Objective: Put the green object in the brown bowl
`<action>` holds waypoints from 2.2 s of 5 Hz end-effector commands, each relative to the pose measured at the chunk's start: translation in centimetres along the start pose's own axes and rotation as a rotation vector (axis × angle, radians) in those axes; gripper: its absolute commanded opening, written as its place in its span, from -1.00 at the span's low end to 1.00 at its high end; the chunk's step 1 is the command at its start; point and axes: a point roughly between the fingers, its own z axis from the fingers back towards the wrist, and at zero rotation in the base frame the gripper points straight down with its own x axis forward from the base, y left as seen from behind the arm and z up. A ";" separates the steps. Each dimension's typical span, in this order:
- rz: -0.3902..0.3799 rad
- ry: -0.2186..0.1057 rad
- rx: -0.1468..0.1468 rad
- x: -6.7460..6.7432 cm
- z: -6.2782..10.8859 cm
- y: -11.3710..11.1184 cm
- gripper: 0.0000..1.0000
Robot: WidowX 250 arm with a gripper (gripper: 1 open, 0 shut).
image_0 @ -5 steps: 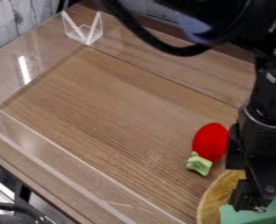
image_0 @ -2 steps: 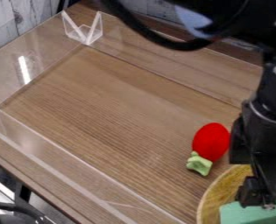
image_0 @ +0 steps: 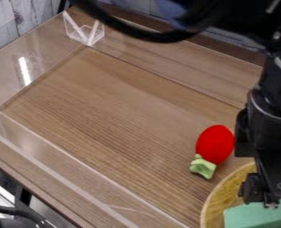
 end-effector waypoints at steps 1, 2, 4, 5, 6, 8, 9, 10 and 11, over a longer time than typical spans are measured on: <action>0.074 -0.035 0.049 0.6 1.1 1.0 1.00; 0.157 -0.034 0.074 0.6 1.1 1.8 1.00; 0.290 -0.060 0.102 -1.7 -0.3 2.1 1.00; 0.267 -0.081 0.090 -0.9 0.7 2.7 1.00; 0.242 -0.102 0.067 -0.3 1.0 3.2 1.00; 0.324 -0.137 0.045 -1.4 0.0 3.2 1.00; 0.329 -0.144 0.033 -1.0 -1.1 2.6 1.00; 0.338 -0.144 0.019 -0.5 -2.3 2.3 1.00; 0.344 -0.147 0.009 0.1 -2.9 2.3 1.00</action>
